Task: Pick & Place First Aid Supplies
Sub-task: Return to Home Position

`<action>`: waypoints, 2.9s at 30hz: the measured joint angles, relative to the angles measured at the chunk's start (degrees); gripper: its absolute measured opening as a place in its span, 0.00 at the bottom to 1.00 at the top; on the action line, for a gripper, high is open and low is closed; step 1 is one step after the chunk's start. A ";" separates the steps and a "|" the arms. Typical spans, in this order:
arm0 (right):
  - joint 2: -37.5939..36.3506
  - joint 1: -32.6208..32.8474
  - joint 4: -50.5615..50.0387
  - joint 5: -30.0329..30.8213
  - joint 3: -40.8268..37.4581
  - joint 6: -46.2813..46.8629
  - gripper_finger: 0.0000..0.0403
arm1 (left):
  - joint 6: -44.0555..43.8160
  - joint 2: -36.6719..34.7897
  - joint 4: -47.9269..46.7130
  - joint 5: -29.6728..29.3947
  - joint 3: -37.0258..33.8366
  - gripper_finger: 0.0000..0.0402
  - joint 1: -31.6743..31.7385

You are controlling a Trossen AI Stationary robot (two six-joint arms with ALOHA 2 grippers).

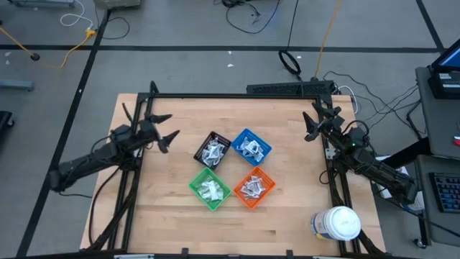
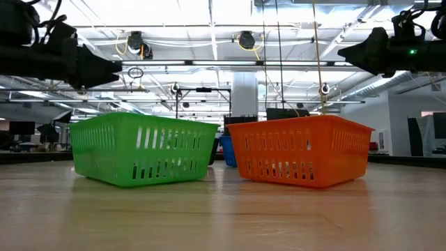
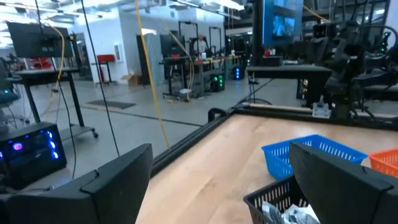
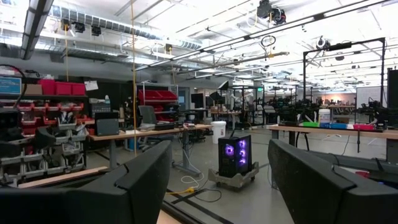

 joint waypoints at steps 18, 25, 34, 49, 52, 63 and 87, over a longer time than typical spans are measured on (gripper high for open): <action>0.02 0.00 0.00 0.00 0.02 0.02 0.65 | 0.75 -3.68 -6.65 -0.26 0.10 0.94 0.00; 0.02 0.00 0.01 0.00 0.01 0.02 0.65 | 0.78 -3.70 -6.67 -0.24 0.09 0.94 0.00; 0.01 0.00 0.00 0.00 0.01 0.02 0.65 | 0.78 -3.70 -6.68 -0.21 0.09 0.94 0.00; 0.02 0.00 0.00 0.00 0.00 0.02 0.65 | 0.78 -3.70 -6.66 -0.11 0.09 0.94 0.00; 0.01 0.00 0.00 0.00 0.00 0.02 0.65 | 0.78 -3.70 -6.66 -0.06 0.09 0.94 0.00; 0.02 0.00 -0.02 0.00 0.01 0.02 0.65 | 0.78 -3.70 -6.64 -0.06 0.07 0.94 0.00; 0.02 0.00 -0.02 0.00 0.02 0.02 0.65 | 0.78 -3.70 -6.61 -0.10 0.07 0.94 0.00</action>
